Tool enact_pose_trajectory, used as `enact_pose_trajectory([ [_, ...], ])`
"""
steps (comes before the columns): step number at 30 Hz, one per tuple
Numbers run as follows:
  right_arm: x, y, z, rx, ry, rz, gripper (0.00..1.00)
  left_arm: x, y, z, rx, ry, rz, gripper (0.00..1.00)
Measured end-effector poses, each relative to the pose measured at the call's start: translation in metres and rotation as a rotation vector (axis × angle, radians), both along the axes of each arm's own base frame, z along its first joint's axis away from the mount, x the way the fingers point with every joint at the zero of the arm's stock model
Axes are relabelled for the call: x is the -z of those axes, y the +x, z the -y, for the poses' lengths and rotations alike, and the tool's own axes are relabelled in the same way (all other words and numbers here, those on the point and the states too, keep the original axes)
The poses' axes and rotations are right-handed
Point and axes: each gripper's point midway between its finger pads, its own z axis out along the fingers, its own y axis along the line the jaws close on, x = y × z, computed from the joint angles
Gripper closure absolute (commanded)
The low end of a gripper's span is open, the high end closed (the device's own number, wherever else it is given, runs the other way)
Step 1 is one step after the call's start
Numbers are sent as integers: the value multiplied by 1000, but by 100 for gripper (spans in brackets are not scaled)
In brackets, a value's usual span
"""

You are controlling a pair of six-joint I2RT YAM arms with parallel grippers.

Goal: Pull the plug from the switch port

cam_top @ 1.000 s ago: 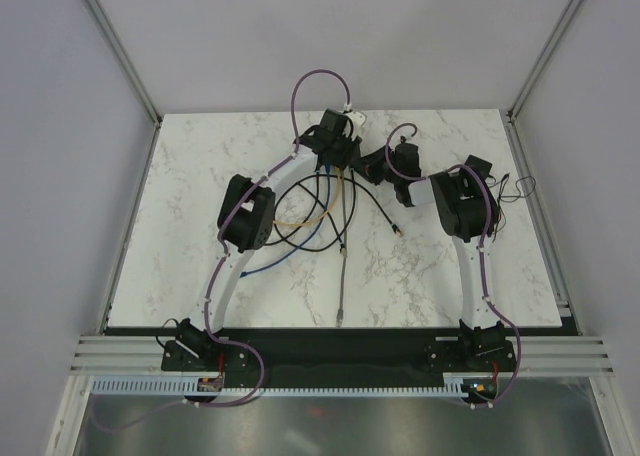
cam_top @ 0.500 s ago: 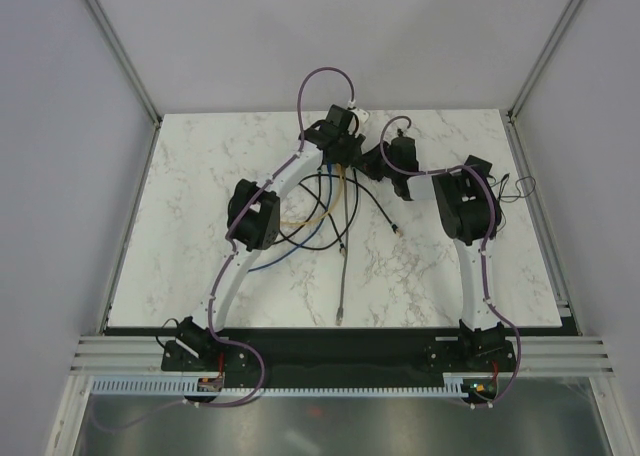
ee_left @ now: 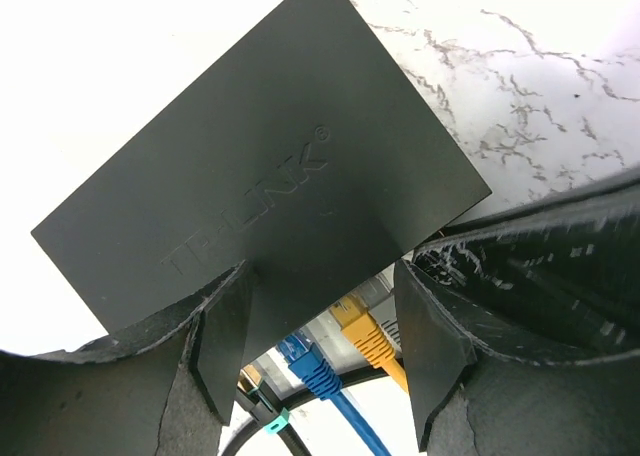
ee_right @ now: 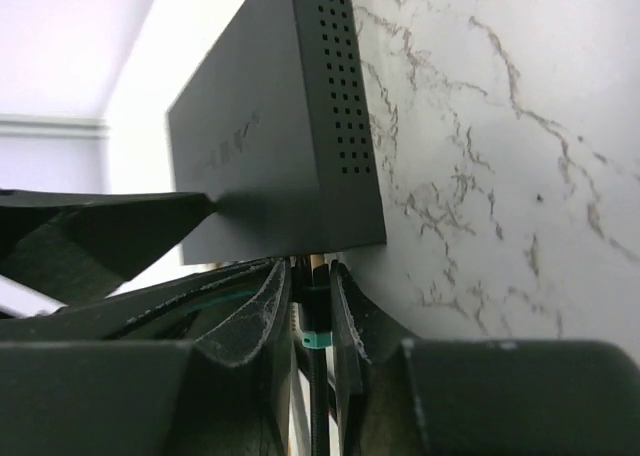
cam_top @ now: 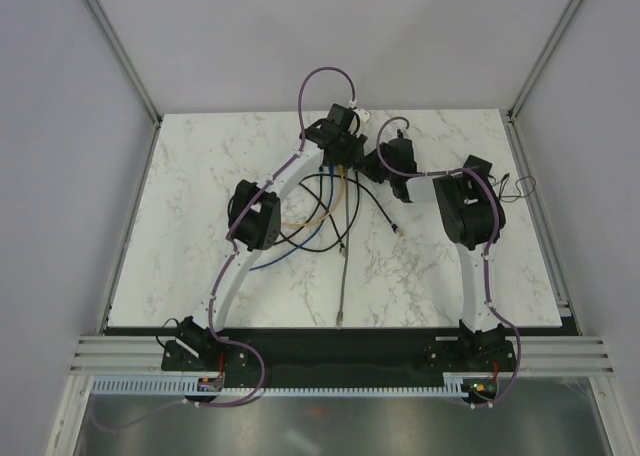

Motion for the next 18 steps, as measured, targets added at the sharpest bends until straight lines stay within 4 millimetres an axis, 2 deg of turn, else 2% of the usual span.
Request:
enact_pose_trajectory([
  [4,-1,-1,2,58,-223,4,100,0,-1,1,0,-6,-7,35],
  [7,-2,-1,2,53,-266,17,99,0,-1,2,2,-9,-8,36],
  [8,-2,0,3,48,-254,20,90,0,-1,2,5,-12,-9,36],
  [12,0,-2,4,7,-151,29,69,0,-2,5,17,-24,-14,37],
  [14,0,-3,5,-17,-78,33,62,0,-2,5,19,-26,-13,37],
  [18,-3,-10,6,-51,33,27,59,0,-1,7,22,-33,-10,37],
])
